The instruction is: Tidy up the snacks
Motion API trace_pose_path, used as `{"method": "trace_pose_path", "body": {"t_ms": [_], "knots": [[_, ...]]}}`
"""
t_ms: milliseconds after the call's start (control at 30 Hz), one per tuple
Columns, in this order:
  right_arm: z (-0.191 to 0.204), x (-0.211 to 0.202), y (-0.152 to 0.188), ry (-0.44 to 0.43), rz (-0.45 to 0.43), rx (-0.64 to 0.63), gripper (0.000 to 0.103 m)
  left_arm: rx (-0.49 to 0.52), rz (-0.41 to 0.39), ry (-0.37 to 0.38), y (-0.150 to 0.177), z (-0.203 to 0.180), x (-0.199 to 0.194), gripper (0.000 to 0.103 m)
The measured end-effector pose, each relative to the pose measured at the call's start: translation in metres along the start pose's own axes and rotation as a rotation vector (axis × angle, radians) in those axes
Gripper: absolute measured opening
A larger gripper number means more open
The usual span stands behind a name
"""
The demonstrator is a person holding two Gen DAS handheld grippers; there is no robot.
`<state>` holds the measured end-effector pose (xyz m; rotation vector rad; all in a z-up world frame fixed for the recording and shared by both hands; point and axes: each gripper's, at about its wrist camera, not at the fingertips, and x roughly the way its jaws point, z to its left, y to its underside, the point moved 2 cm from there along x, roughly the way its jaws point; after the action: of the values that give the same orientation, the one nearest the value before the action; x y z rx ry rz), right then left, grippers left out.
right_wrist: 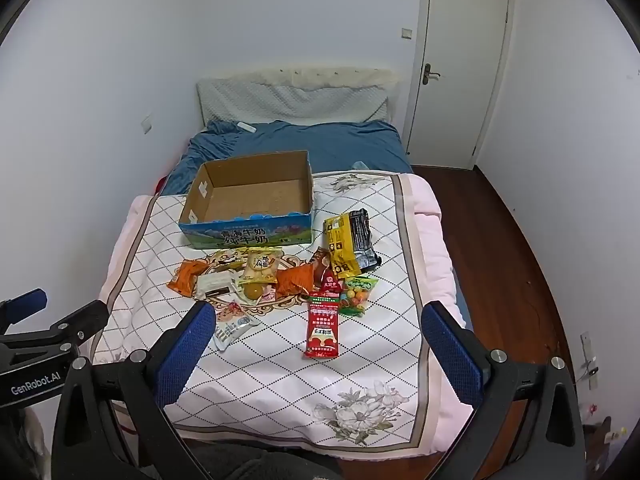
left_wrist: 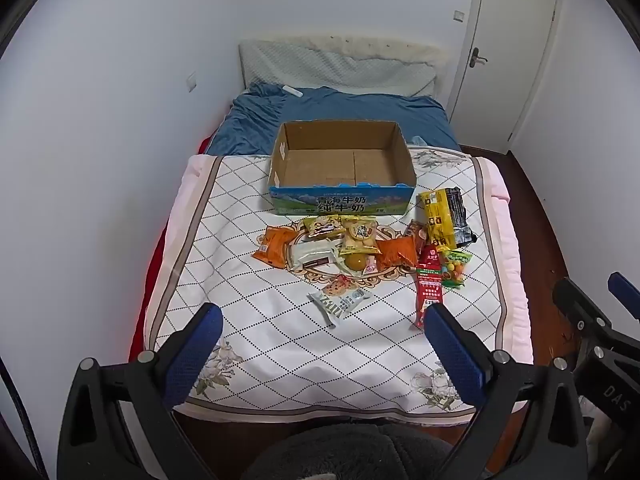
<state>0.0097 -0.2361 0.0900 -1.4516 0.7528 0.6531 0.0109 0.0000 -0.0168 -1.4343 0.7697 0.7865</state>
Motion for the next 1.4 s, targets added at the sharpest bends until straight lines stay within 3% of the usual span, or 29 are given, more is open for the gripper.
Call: {"method": "trace_pose_path", "body": {"t_ms": [1400], "knots": [[0.003, 0.004, -0.007, 0.016, 0.002, -0.008, 0.103, 0.03, -0.017, 0.012, -0.012, -0.003, 0.0, 0.103]]}}
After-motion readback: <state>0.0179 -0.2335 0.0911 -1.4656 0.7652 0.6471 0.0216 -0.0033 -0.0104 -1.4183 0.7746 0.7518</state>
